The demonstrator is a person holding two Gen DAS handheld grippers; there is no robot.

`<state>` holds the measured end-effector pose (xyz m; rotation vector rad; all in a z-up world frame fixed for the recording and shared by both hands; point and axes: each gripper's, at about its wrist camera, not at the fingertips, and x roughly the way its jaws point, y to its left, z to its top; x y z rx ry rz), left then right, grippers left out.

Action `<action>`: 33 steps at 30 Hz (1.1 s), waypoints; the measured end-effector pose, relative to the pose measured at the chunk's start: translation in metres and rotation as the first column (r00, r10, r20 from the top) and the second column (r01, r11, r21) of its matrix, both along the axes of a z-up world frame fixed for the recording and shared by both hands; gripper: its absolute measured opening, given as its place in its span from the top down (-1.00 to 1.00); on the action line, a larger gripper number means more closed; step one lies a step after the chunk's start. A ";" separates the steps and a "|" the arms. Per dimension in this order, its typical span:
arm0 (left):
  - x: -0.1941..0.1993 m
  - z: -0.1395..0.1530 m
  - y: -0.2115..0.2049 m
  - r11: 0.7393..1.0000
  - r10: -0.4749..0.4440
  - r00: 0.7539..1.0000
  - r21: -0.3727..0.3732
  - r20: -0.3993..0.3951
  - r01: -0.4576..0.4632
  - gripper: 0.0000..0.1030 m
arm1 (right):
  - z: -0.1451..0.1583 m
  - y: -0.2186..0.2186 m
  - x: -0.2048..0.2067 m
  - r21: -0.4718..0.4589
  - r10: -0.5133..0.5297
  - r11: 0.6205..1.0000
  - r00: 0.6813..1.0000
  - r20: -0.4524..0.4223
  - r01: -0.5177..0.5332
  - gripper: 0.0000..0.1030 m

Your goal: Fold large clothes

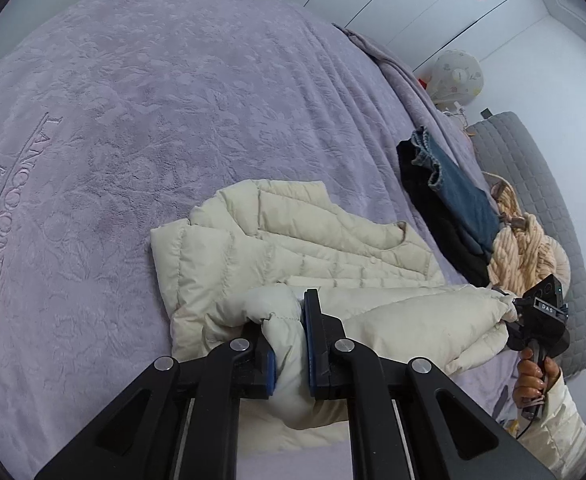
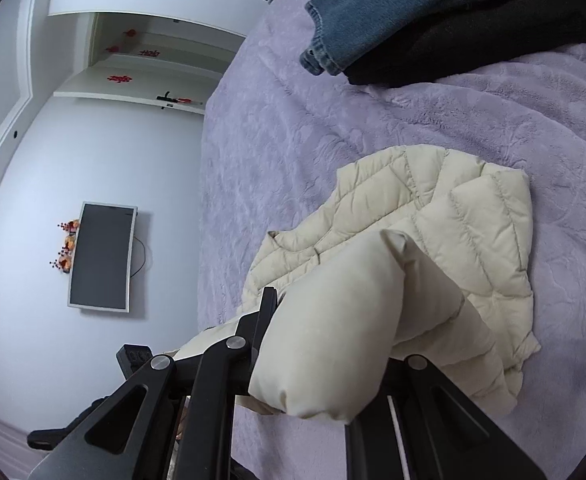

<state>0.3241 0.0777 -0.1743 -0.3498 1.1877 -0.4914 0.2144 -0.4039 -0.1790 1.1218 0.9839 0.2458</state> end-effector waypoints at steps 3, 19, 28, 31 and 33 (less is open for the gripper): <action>0.011 -0.023 -0.008 0.999 0.006 1.000 0.039 -0.003 -0.005 0.79 | -0.031 -0.003 0.018 0.001 -0.014 1.000 0.999 -0.036 0.014 0.75; 0.013 -0.013 -0.014 0.976 0.035 0.997 0.213 0.071 -0.050 -0.49 | -0.061 -0.002 0.046 -0.054 -0.035 0.998 0.996 -0.081 0.031 0.70; -0.007 0.020 -0.019 0.930 0.018 0.968 0.352 0.250 -0.108 -1.00 | -0.037 -0.007 0.043 -0.125 -0.062 0.991 0.997 -0.053 0.055 -0.30; -0.017 0.029 -0.027 0.934 -0.006 0.963 0.344 0.270 -0.091 -1.00 | -0.017 -0.005 0.036 -0.177 -0.056 0.983 0.998 -0.029 0.050 -0.30; -0.024 0.030 -0.036 0.941 -0.039 0.962 0.334 0.269 -0.055 -1.00 | -0.006 -0.001 0.029 -0.236 -0.038 0.971 0.999 -0.026 0.031 -0.30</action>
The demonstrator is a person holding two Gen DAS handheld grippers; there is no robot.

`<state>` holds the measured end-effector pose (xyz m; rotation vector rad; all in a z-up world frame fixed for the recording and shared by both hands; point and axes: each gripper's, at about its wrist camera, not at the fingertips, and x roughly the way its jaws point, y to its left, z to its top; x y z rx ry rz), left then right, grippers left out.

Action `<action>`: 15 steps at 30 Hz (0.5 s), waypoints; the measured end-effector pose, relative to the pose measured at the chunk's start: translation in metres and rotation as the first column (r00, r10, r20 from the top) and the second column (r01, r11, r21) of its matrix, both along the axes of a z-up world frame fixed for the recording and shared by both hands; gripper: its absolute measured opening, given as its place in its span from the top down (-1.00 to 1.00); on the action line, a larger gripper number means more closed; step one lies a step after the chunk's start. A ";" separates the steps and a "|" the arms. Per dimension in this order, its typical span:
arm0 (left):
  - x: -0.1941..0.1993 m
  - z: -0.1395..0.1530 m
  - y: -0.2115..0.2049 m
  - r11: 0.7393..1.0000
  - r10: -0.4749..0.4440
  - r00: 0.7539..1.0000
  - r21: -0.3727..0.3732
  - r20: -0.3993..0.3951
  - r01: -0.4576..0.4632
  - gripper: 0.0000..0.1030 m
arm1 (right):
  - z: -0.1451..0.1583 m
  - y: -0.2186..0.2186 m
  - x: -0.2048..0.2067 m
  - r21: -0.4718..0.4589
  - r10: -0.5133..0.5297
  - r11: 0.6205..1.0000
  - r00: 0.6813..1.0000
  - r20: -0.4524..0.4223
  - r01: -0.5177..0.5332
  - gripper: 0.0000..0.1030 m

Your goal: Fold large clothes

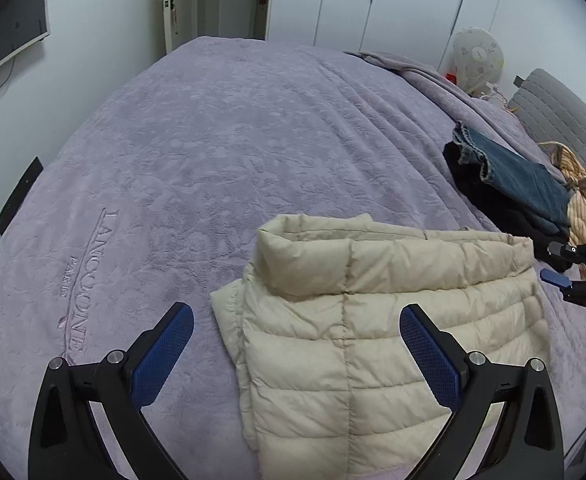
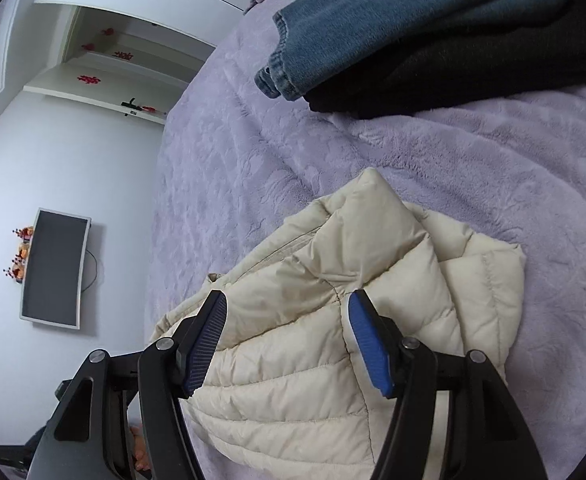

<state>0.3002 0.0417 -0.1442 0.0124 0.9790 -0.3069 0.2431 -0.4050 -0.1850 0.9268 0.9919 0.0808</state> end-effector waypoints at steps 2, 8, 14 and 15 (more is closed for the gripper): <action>-0.006 -0.002 -0.013 0.999 -0.036 0.999 0.011 0.004 0.036 -1.00 | 0.009 0.010 -0.007 -0.078 0.040 0.996 0.999 0.003 -0.040 -0.14; 0.009 -0.036 -0.053 0.998 -0.045 0.999 0.034 -0.015 0.046 -1.00 | -0.006 0.046 -0.002 -0.242 0.173 0.953 0.983 -0.054 -0.181 0.50; 0.045 -0.078 -0.059 0.997 0.058 0.996 0.063 -0.065 -0.053 -1.00 | -0.040 0.046 0.021 -0.334 0.157 0.925 0.984 -0.089 -0.178 0.50; 0.050 -0.082 -0.058 0.996 0.069 0.995 0.066 -0.068 -0.064 -1.00 | -0.043 0.045 0.025 -0.347 0.152 0.922 0.984 -0.088 -0.173 0.50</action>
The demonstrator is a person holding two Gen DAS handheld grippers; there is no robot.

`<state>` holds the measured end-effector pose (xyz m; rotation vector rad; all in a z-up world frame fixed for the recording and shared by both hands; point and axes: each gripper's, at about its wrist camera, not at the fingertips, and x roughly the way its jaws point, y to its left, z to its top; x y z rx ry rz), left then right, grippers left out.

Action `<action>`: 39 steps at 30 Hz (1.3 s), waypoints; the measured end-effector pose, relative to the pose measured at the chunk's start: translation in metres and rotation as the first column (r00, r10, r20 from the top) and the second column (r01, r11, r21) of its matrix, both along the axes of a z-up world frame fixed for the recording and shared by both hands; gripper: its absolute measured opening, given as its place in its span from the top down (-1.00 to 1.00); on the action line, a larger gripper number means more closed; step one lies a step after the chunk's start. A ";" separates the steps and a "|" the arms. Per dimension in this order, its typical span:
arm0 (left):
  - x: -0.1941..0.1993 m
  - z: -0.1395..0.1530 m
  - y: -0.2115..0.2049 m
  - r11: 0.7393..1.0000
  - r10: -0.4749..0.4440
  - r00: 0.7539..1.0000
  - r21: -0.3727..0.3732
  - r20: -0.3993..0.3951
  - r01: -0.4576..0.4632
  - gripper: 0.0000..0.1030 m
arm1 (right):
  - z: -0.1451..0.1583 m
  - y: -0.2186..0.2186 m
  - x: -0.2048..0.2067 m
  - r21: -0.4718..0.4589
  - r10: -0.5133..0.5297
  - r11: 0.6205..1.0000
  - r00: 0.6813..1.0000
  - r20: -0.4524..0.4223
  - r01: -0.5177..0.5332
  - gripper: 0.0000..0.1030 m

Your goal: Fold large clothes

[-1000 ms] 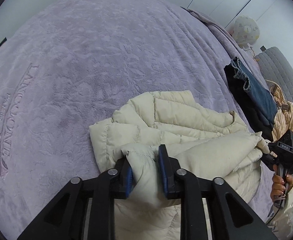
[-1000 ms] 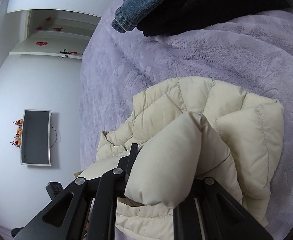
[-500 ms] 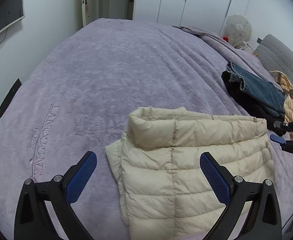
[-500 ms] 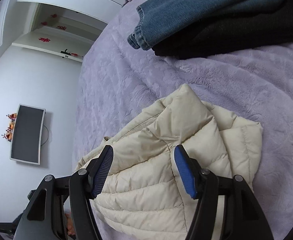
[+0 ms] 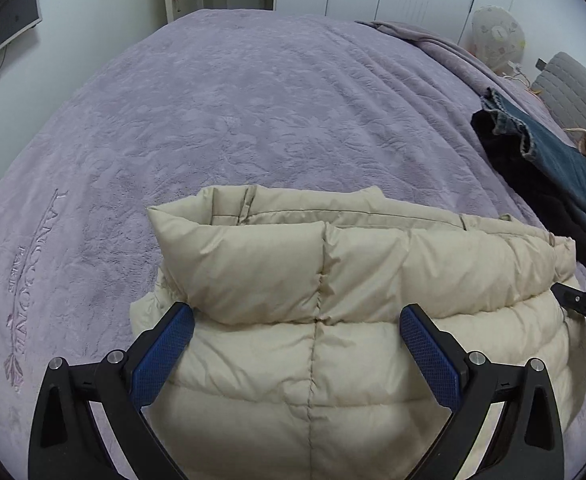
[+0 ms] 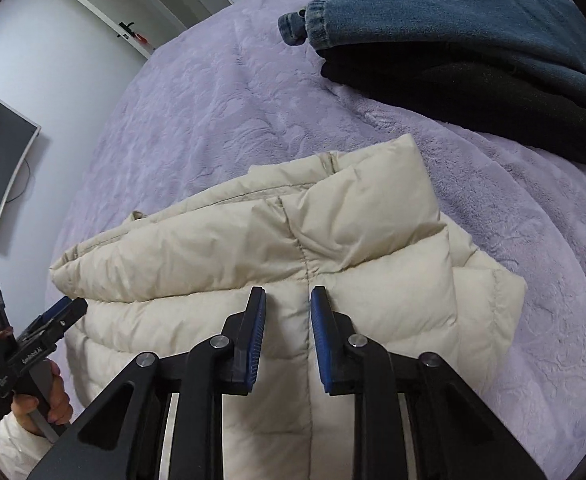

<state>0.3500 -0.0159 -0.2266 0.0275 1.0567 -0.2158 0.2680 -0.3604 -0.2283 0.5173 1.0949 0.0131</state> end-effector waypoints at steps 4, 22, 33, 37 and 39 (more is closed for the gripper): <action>0.014 -0.013 0.002 1.000 0.023 1.000 0.010 -0.007 -0.023 -1.00 | -0.012 -0.010 0.013 0.004 -0.046 0.999 0.999 -0.006 0.046 0.57; -0.004 0.009 0.065 0.996 0.022 0.996 -0.089 -0.091 -0.030 -1.00 | 0.017 -0.031 -0.030 0.092 -0.104 0.991 0.994 0.032 0.100 -0.43; -0.052 -0.016 0.132 0.942 0.045 0.958 -0.308 -0.284 -0.135 -1.00 | 0.016 -0.039 -0.132 0.170 -0.232 0.957 0.972 -0.044 0.236 -0.57; -0.061 -0.029 0.130 0.930 0.017 0.948 -0.343 -0.319 -0.132 -1.00 | 0.006 -0.040 -0.167 0.223 -0.283 0.929 0.955 -0.090 0.296 -0.57; -0.064 -0.033 0.128 0.924 0.005 0.945 -0.360 -0.326 -0.129 -1.00 | 0.000 -0.040 -0.177 0.246 -0.301 0.915 0.948 -0.105 0.318 -0.57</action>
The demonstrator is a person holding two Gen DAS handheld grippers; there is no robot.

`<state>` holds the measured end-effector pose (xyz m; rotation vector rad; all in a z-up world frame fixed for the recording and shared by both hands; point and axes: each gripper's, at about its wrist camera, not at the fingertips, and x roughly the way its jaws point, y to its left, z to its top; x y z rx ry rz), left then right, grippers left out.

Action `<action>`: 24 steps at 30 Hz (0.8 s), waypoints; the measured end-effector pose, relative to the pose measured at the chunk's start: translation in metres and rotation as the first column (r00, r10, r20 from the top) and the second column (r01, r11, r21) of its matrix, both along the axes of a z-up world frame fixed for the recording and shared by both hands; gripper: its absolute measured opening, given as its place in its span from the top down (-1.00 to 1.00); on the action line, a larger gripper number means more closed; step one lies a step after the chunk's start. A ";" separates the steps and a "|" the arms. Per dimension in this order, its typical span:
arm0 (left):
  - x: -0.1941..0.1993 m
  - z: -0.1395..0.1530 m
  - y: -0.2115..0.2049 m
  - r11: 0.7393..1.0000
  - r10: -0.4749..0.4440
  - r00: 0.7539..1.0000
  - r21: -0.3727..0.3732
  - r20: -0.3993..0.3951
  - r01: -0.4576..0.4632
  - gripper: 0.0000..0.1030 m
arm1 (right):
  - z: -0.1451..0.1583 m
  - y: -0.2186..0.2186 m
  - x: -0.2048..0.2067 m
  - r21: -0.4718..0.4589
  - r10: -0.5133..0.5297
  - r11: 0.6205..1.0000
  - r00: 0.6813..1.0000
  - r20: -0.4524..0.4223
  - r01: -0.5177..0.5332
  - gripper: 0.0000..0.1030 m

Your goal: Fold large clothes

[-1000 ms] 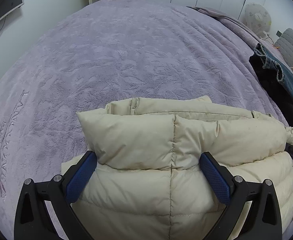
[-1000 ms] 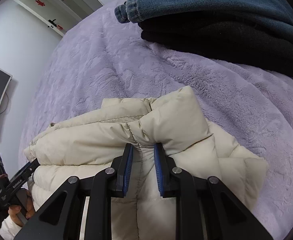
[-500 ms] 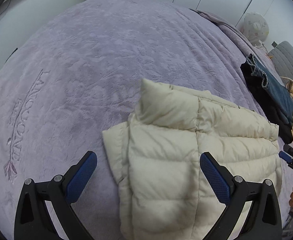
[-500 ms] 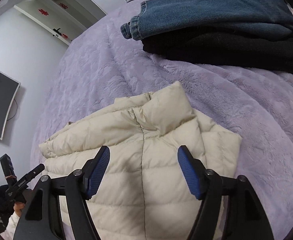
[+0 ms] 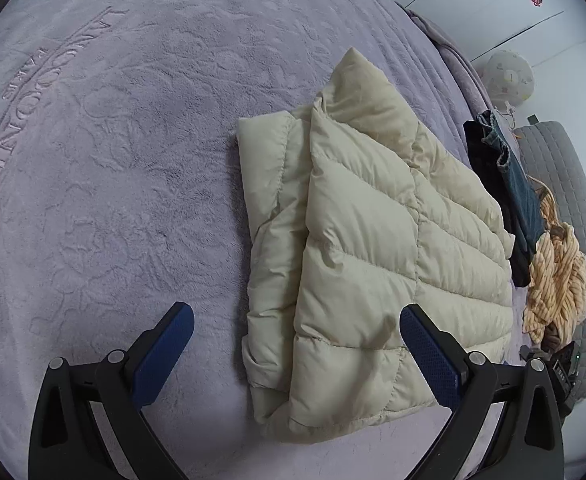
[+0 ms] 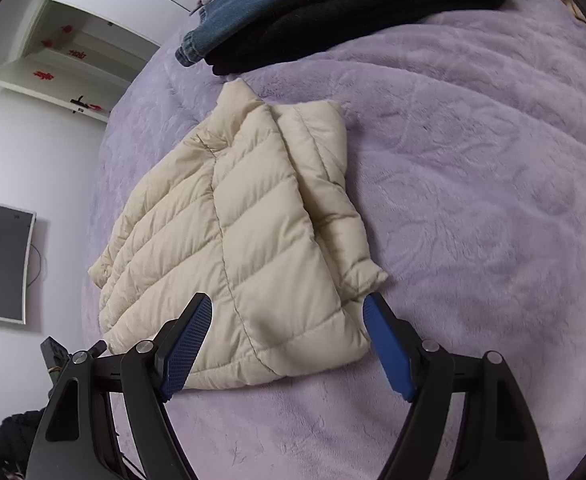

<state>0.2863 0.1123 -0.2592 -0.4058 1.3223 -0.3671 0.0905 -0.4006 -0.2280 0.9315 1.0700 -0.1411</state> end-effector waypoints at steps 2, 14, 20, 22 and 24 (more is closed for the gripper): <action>-0.001 -0.004 -0.004 1.000 -0.007 1.000 -0.012 -0.008 0.007 -1.00 | -0.008 0.001 -0.005 0.039 -0.018 0.999 1.000 -0.005 0.019 -0.57; 0.014 -0.021 -0.038 0.998 -0.052 0.998 -0.039 -0.025 0.051 -1.00 | -0.070 0.023 -0.001 0.361 -0.098 0.929 0.995 0.018 0.085 -0.62; 0.015 -0.019 -0.053 0.998 -0.063 0.998 0.022 0.003 0.063 -0.74 | -0.079 0.036 0.015 0.429 -0.137 0.897 0.990 0.043 0.106 -0.62; 0.014 -0.015 -0.055 0.997 -0.071 0.997 0.035 0.011 0.070 -0.23 | -0.080 0.039 0.016 0.457 -0.158 0.881 0.986 0.050 0.118 -0.43; 0.013 -0.009 -0.058 0.995 -0.085 0.996 0.045 0.031 0.083 0.10 | -0.083 0.040 0.015 0.480 -0.172 0.868 0.984 0.046 0.129 0.21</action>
